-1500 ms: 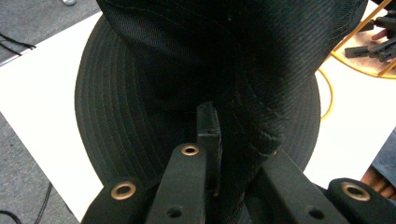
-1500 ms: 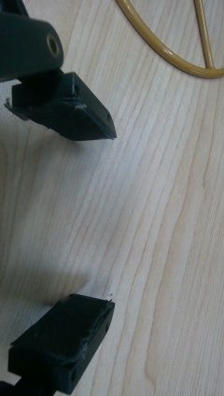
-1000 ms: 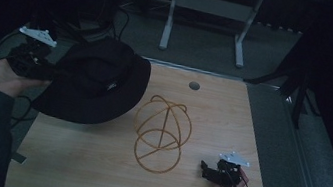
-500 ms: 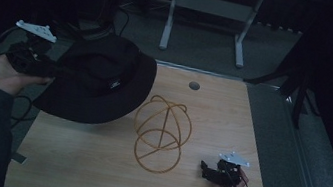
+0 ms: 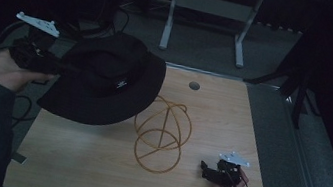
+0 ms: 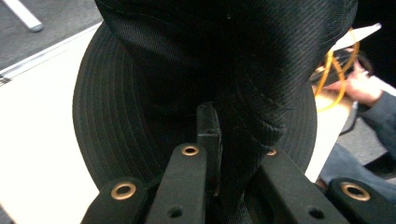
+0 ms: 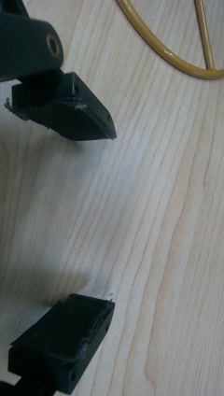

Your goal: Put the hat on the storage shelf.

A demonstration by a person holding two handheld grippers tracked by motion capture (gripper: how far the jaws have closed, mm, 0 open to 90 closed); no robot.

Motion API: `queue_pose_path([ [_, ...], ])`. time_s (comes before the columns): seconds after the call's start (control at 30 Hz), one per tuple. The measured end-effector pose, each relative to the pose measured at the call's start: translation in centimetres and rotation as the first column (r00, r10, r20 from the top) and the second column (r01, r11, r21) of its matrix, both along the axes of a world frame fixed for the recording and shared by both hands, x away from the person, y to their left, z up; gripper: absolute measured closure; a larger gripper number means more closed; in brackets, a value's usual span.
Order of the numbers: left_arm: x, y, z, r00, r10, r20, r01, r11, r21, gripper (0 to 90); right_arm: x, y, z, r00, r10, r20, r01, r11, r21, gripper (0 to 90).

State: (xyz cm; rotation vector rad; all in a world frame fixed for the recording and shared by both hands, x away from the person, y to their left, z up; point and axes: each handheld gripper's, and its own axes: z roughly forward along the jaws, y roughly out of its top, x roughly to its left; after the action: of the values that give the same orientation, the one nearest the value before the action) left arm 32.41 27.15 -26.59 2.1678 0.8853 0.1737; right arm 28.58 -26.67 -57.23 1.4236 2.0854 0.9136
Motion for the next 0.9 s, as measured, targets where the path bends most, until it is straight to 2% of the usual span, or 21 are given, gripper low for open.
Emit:
queue_pose_path([
  [0.33,-0.4,-1.4,0.6,0.9983,-0.059,0.004,0.059,0.9977,-0.035,88.3,0.0,0.0,0.0,1.0,-0.001,-0.001,0.001,1.0,0.001,14.6],
  [0.4,-0.5,-1.8,0.8,0.9965,-0.084,0.006,0.084,0.9949,-0.056,88.3,0.0,0.0,0.0,1.0,-0.001,-0.002,0.001,1.0,0.001,14.6],
  [0.5,-0.7,-2.4,1.2,0.9943,-0.106,0.008,0.106,0.9923,-0.063,88.3,0.0,0.0,0.0,1.0,-0.002,0.001,0.002,1.0,0.002,14.6],
  [0.67,-1.0,-3.6,1.5,0.9917,-0.128,0.013,0.128,0.9909,-0.041,88.3,0.0,0.0,0.0,1.0,-0.002,0.001,0.001,1.0,0.002,14.6],
  [0.9,-1.2,-6.5,1.6,0.9815,-0.191,0.011,0.191,0.9812,-0.023,88.2,0.0,0.0,0.0,1.0,-0.003,0.001,0.003,1.0,0.003,14.6],
])
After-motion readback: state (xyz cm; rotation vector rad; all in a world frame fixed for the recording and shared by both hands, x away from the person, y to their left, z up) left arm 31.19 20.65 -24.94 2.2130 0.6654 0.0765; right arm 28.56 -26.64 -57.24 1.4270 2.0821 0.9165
